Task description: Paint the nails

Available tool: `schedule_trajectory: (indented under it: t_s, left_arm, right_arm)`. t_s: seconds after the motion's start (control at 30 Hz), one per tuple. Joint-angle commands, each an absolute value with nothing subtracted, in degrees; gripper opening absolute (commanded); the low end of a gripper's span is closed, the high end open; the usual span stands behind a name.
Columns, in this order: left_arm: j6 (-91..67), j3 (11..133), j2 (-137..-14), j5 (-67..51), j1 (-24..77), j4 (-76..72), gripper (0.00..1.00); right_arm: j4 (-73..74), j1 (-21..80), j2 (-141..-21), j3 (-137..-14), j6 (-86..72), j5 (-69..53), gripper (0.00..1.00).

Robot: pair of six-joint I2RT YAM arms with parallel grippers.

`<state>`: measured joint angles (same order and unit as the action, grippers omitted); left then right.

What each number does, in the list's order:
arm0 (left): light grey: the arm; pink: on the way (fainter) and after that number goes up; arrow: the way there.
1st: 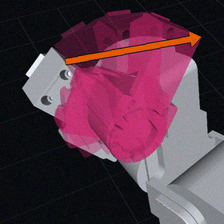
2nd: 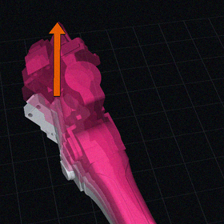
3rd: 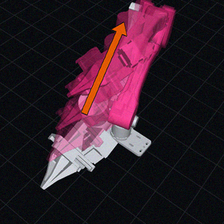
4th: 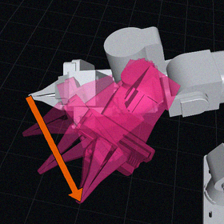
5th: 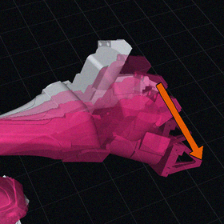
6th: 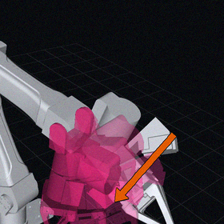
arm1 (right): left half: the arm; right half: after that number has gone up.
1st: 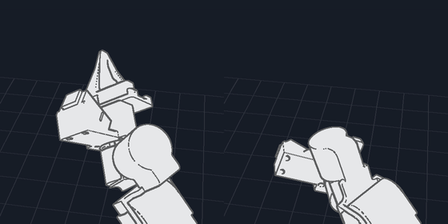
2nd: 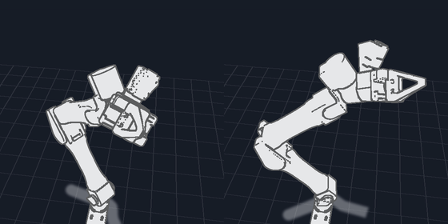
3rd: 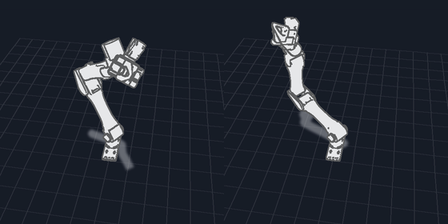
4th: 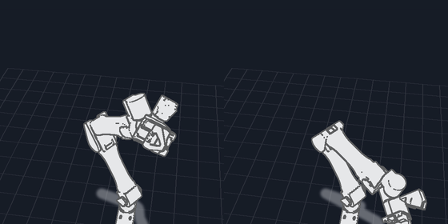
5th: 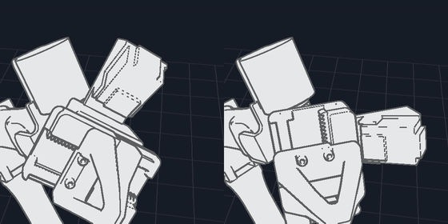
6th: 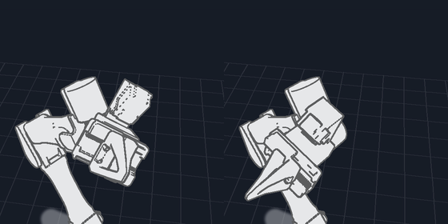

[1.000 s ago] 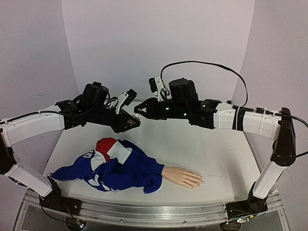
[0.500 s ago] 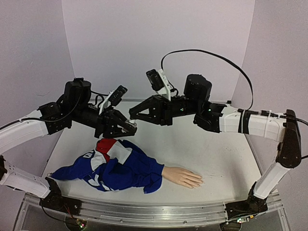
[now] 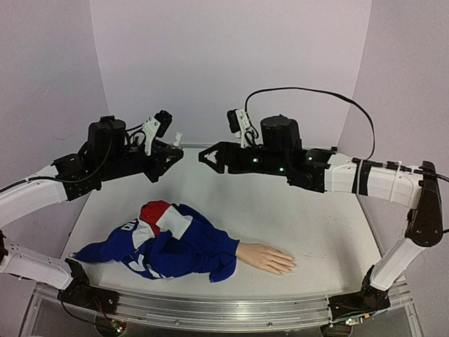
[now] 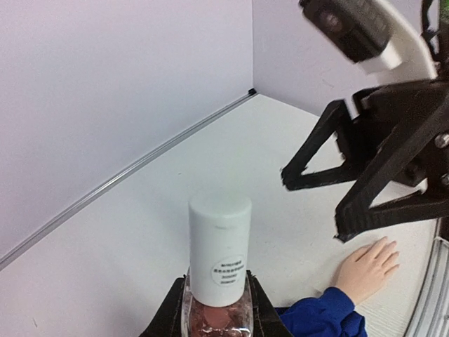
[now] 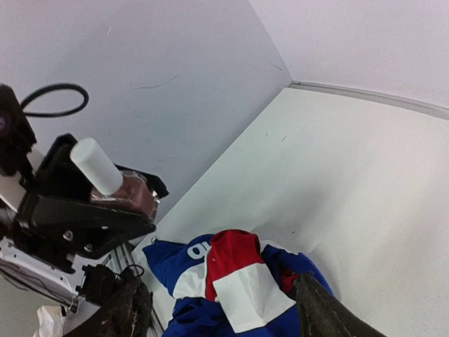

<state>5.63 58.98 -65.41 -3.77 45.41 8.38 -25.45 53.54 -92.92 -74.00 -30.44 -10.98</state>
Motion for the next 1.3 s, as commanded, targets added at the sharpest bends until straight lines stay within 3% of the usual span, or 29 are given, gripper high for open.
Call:
schedule_trajectory:
  t_s: [0.0, 0.33, 0.6, 0.87, 1.1, 1.27]
  left_arm:
    - [9.02, 57.38, -63.45, 3.57, 45.51, 5.09, 0.0]
    - [9.73, 56.51, -63.67, 3.33, 45.96, 5.1, 0.0]
    - [9.19, 56.72, -65.03, 2.63, 46.49, 5.16, 0.0]
    - [8.57, 56.93, -65.87, 4.19, 46.59, 5.17, 0.0]
    - [7.89, 57.11, -66.36, 3.78, 46.6, 5.19, 0.0]
    - [7.68, 57.22, -66.45, 3.65, 46.67, 5.27, 0.0]
  right_arm:
    - [-24.09, 56.59, -94.83, -82.08, -33.8, -1.52, 0.71]
    - [-22.16, 58.37, -103.67, -92.5, -35.53, 1.63, 0.71]
    - [-21.95, 59.19, -107.59, -97.39, -35.9, 1.5, 0.62]
    - [-23.09, 60.19, -103.32, -93.16, -34.79, 4.91, 0.72]
    - [-23.66, 60.18, -104.29, -94.57, -35.8, 4.58, 0.6]
    - [-23.99, 60.15, -104.37, -94.87, -35.85, 3.76, 0.6]
